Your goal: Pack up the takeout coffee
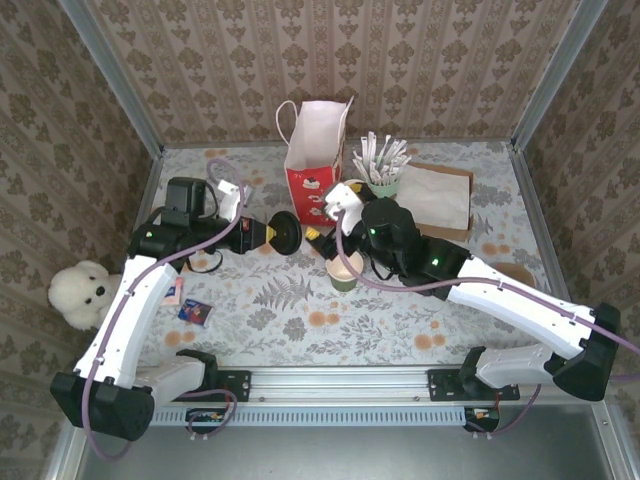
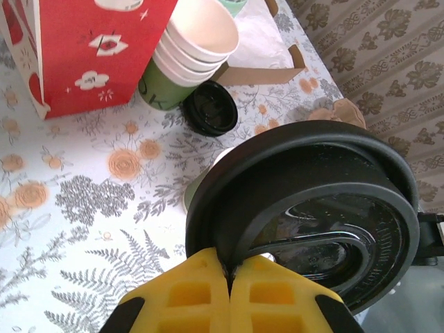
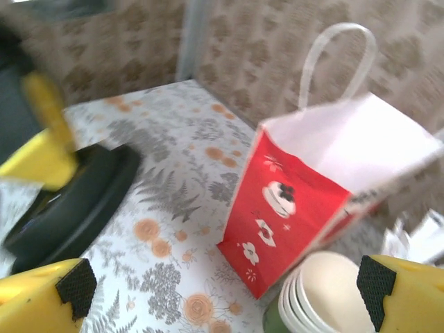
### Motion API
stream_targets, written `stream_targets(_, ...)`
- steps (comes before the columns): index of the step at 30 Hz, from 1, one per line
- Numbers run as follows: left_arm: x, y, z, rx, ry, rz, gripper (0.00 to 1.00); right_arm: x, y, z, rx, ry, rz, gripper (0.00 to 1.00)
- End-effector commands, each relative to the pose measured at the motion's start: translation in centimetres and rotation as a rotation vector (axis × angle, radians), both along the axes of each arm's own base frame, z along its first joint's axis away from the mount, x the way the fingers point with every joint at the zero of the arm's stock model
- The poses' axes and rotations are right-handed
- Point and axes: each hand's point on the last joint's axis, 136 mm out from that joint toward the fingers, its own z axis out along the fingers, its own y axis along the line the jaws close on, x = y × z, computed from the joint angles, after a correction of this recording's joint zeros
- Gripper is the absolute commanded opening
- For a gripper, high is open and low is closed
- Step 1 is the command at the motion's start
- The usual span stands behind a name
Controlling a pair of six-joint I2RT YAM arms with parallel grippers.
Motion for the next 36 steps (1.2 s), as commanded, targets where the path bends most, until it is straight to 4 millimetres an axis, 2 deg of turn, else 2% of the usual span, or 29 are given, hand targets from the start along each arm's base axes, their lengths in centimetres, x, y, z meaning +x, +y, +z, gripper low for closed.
stream_targets(1,-0.8,0.6,0.1,-0.016,0.05,0.056,0.0,1.5,-3.9,-0.4,0.299,0.121,-0.324,1.0)
stream_targets(3,-1.0,1.2,0.0,-0.002,0.079,0.113,0.0,1.4,-4.3,-1.8,0.37,0.23,-0.363,1.0)
stream_targets(6,-1.5,3.2,-1.3,0.066,0.18,0.258,0.0,0.3,-4.2,-4.6,0.363,0.378,-0.358,1.0)
stream_targets(10,-2.8,3.5,-1.5,0.043,0.24,0.356,0.0,-0.9,-5.2,-8.1,0.328,0.487,-0.397,1.0)
stream_targets(14,-3.1,1.4,-1.6,-0.006,0.294,0.363,0.0,-1.4,-6.2,-10.1,0.361,0.546,-0.451,1.0)
stream_targets(19,-4.1,-0.5,-3.0,0.161,0.32,0.295,0.0,-2.2,-7.8,-11.7,0.363,0.575,-0.505,1.0)
stream_targets(22,-4.2,-1.5,-3.0,0.244,0.321,0.252,0.0,-2.9,-9.5,-12.5,0.365,0.575,-0.546,1.0)
stream_targets(25,-4.0,-3.4,-3.0,0.282,0.306,0.209,0.0,-3.6,-10.7,-13.1,0.381,0.584,-0.54,1.0)
stream_targets(28,-4.2,-5.5,-3.8,0.317,0.327,0.145,0.0,-4.3,-11.8,-14.2,0.401,0.662,-0.538,1.0)
stream_targets(33,-4.4,-7.5,-5.3,0.443,0.321,0.079,0.0,-5.3,-14.3,-16.6,0.377,0.802,-0.607,1.0)
stream_targets(36,-4.1,-8.5,-6.3,0.506,0.318,0.067,0.0,-5.7,-14.2,-16.8,0.394,0.82,-0.578,1.0)
